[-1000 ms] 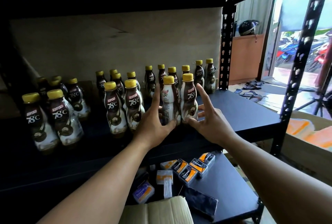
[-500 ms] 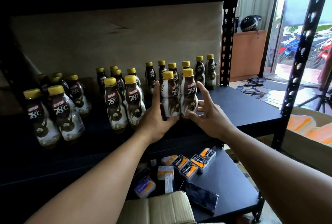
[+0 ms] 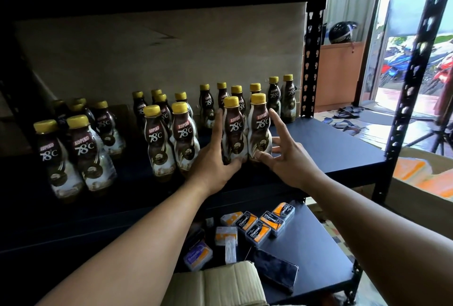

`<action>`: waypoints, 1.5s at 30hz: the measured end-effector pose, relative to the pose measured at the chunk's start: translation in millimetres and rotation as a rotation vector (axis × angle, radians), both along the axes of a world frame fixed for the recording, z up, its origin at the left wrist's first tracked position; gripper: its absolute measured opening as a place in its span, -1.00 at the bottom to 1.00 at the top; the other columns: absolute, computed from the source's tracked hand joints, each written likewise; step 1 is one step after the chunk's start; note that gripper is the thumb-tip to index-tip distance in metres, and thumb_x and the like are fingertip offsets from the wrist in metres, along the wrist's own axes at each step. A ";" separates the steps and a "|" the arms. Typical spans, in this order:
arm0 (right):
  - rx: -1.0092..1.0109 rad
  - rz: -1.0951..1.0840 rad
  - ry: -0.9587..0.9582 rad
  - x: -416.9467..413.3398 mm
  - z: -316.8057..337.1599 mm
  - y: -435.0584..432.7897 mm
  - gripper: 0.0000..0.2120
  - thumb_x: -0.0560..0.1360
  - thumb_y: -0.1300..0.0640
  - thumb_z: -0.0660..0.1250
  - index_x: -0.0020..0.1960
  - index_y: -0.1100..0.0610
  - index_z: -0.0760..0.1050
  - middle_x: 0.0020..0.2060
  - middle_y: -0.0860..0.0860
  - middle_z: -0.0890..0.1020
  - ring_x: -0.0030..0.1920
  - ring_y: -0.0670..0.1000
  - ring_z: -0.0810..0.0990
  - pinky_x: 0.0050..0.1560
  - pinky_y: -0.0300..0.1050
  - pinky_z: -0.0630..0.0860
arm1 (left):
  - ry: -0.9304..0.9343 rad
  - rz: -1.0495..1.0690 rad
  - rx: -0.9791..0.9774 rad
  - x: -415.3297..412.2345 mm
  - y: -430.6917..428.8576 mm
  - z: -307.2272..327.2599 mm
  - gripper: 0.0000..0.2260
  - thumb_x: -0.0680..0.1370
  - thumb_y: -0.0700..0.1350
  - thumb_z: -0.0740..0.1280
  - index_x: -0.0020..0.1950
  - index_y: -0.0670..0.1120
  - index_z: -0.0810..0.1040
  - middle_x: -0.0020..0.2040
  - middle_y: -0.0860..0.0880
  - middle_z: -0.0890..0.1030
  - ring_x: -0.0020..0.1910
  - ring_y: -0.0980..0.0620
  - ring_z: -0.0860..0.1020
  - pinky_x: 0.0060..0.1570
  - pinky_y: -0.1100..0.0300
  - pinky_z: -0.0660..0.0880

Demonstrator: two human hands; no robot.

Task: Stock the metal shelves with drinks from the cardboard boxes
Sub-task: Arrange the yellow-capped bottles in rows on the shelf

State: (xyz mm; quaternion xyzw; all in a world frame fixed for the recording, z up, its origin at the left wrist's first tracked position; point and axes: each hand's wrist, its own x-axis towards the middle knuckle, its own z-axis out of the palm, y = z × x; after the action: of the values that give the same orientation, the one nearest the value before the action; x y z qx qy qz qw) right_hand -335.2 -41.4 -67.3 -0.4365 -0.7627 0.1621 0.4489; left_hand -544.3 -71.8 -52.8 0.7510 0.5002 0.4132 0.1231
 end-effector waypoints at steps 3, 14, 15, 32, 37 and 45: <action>0.016 -0.003 -0.016 0.1 -0.1 -1.2 -0.01 0.57 0.03 0.46 0.54 -0.49 -0.25 0.16 0.03 0.69 0.07 0.07 0.70 0.15 0.22 0.62 | 0.014 -0.001 -0.018 -0.1 -0.8 0.9 -0.02 0.57 -0.06 0.44 0.56 0.36 -0.32 0.62 0.14 0.15 0.36 0.30 0.20 0.36 0.14 0.28; -0.034 -0.006 -0.025 8.2 9.7 7.4 -0.03 0.56 0.11 0.46 0.52 -0.46 -0.20 0.15 0.04 0.69 0.03 0.10 0.71 0.16 0.25 0.61 | 0.054 0.017 -0.052 12.0 8.8 5.5 -0.02 0.58 0.00 0.43 0.54 0.38 -0.36 0.58 0.05 0.30 0.46 0.04 0.42 0.37 0.09 0.37; -0.041 -0.005 -0.026 11.2 10.9 9.7 -0.03 0.55 0.12 0.46 0.52 -0.45 -0.18 0.13 0.04 0.69 0.01 0.10 0.71 0.16 0.25 0.61 | 0.056 0.017 -0.054 15.2 11.3 6.3 -0.02 0.58 0.00 0.43 0.53 0.39 -0.36 0.57 0.04 0.32 0.44 0.02 0.44 0.38 0.05 0.39; -0.106 -0.200 -0.019 111.1 11.9 74.5 -0.02 0.57 0.18 0.41 0.49 -0.46 -0.24 0.20 0.18 0.65 0.07 0.19 0.68 0.26 0.24 0.55 | 0.085 -0.115 -0.074 128.6 103.8 3.8 -0.02 0.59 -0.06 0.41 0.56 0.28 -0.39 0.64 -0.02 0.16 0.52 -0.01 0.32 0.43 0.12 0.24; -0.094 -0.262 -0.035 133.0 11.6 99.2 -0.07 0.58 0.20 0.36 0.56 -0.30 -0.23 0.14 0.08 0.66 -0.02 0.12 0.65 0.09 -0.05 0.47 | 0.117 -0.106 -0.069 157.0 134.7 2.8 -0.01 0.61 -0.03 0.38 0.49 0.36 -0.47 0.52 -0.08 0.41 0.23 -0.10 0.60 0.18 0.10 0.48; -0.064 -0.292 -0.035 155.3 8.8 146.6 -0.06 0.53 0.21 0.37 0.57 -0.26 -0.21 0.03 0.12 0.71 -0.04 0.13 0.67 -0.01 -0.18 0.49 | 0.076 -0.103 -0.051 179.5 178.4 -2.4 -0.02 0.58 -0.05 0.43 0.57 0.29 -0.35 0.54 -0.03 0.38 0.38 -0.09 0.51 0.38 -0.02 0.43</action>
State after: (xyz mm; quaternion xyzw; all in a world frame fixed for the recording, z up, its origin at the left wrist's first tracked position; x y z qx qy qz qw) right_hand -179.9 105.2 -58.5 -0.5596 -0.6933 0.1116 0.4401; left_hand -364.9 106.7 -55.2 0.7875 0.4755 0.3646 0.1441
